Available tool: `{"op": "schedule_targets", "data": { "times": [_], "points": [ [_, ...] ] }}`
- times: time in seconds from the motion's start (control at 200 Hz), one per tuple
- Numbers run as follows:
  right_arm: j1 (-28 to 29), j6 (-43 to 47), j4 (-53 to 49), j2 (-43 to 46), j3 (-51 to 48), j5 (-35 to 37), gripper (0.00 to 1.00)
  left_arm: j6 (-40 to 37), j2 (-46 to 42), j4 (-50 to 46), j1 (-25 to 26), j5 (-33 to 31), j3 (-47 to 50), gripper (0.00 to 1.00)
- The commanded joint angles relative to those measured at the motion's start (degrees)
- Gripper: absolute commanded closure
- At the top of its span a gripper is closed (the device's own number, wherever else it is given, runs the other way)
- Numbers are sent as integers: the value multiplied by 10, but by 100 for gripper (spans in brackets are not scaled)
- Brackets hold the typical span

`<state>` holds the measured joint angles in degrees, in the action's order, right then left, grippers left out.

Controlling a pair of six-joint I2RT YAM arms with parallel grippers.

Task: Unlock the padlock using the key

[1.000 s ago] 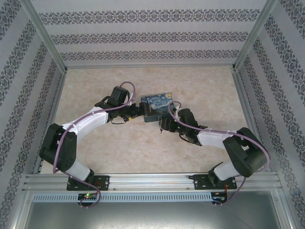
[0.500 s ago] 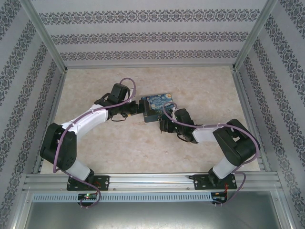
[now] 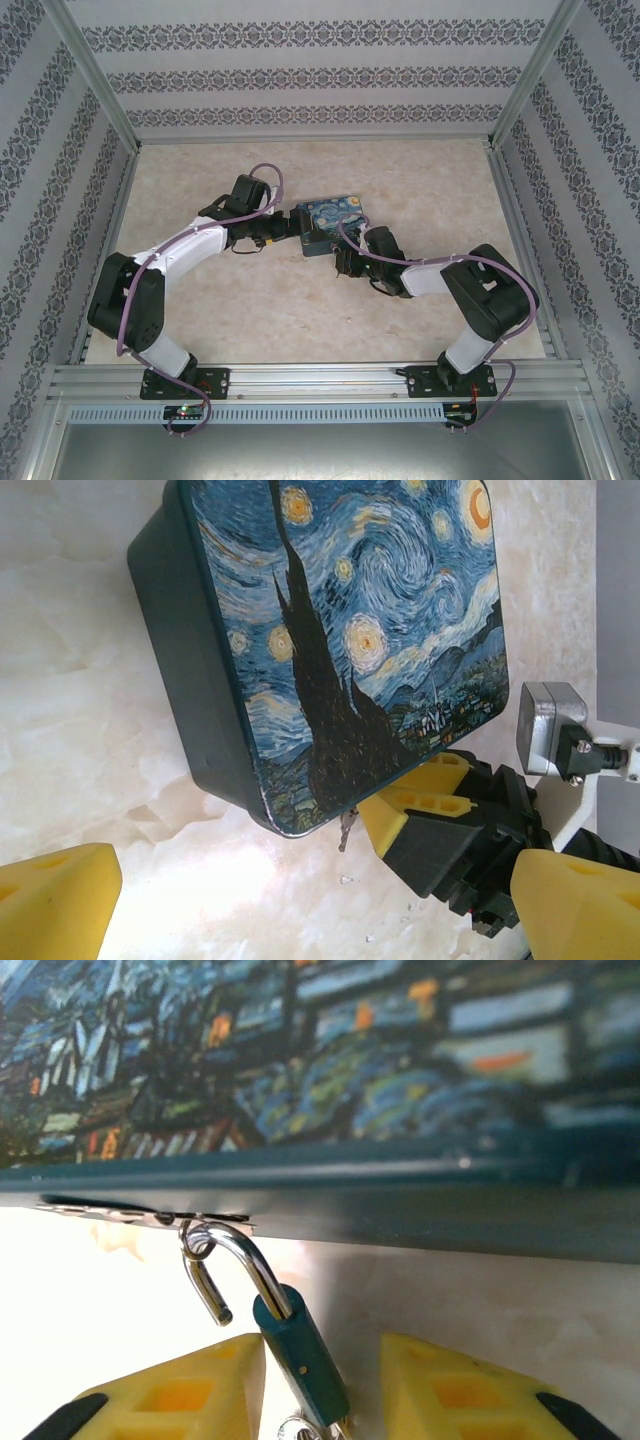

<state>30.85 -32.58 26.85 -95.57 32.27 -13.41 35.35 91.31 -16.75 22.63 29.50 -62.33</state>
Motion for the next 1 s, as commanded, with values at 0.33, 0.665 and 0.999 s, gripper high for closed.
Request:
{"op": "schedule_targets", "data": {
  "times": [0.33, 0.665, 0.999],
  "points": [
    [-4, -13, 10, -1, -4, 4, 96, -24, 6, -13, -11, -13, -18, 0],
    [-7, -33, 9, 22, -24, 14, 100, -74, 48, -73, 25, -109, -66, 0],
    [-14, -43, 17, 24, -39, 15, 100, -91, 94, -98, 83, -226, -99, 0]
  ]
}}
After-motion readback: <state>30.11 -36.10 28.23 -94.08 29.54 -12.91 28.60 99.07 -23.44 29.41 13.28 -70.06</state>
